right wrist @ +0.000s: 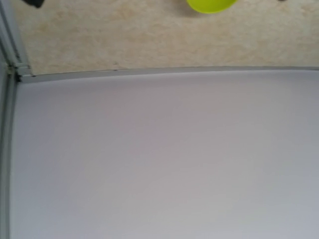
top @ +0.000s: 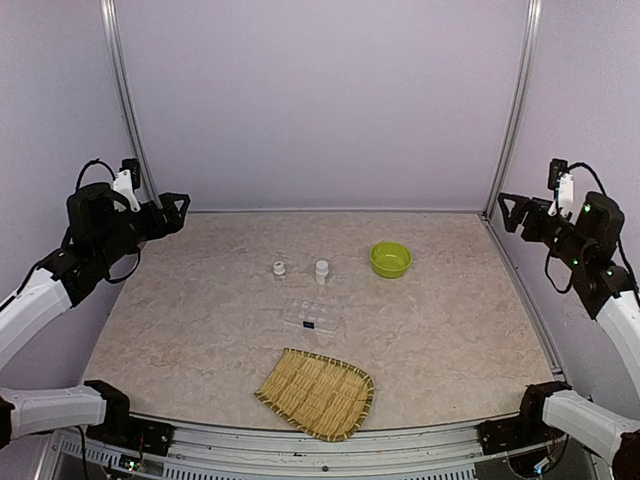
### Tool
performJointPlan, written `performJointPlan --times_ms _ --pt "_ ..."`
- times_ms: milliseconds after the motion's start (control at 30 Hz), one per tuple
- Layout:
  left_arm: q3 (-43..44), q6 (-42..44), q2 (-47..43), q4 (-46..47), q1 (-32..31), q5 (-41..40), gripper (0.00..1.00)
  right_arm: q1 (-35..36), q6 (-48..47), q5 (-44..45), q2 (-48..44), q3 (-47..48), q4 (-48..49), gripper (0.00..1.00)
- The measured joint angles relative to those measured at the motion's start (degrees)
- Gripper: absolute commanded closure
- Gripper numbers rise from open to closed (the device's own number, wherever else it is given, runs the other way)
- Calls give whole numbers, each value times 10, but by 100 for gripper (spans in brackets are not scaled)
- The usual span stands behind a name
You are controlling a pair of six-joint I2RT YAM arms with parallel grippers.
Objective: Sort the pills into containers
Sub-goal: Pick up the pill container from the center of the board.
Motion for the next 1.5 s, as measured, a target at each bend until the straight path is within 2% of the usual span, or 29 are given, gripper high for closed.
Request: performJointPlan --times_ms 200,400,600,700,867,1033,1267,1400,1500 --pt "0 -24 -3 -1 -3 22 1 -5 39 -47 0 0 21 0" --pt "0 -47 5 -1 -20 32 1 -9 150 -101 6 -52 121 0" --pt "0 -60 27 2 -40 30 1 -17 206 -228 101 -85 188 0" --pt "0 -63 43 6 -54 23 1 -17 208 -270 145 -83 185 0" --pt "-4 -64 79 17 -77 2 1 -14 177 -290 197 -42 117 0" --pt "-5 -69 139 34 -92 -29 1 26 121 -230 258 28 23 0" --pt "-2 -74 234 49 -117 -72 1 108 79 -47 377 135 -106 0" --pt "13 -76 285 56 -125 -87 1 119 83 18 429 165 -148 0" --pt "30 -77 326 61 -133 -94 1 119 85 35 441 168 -164 0"
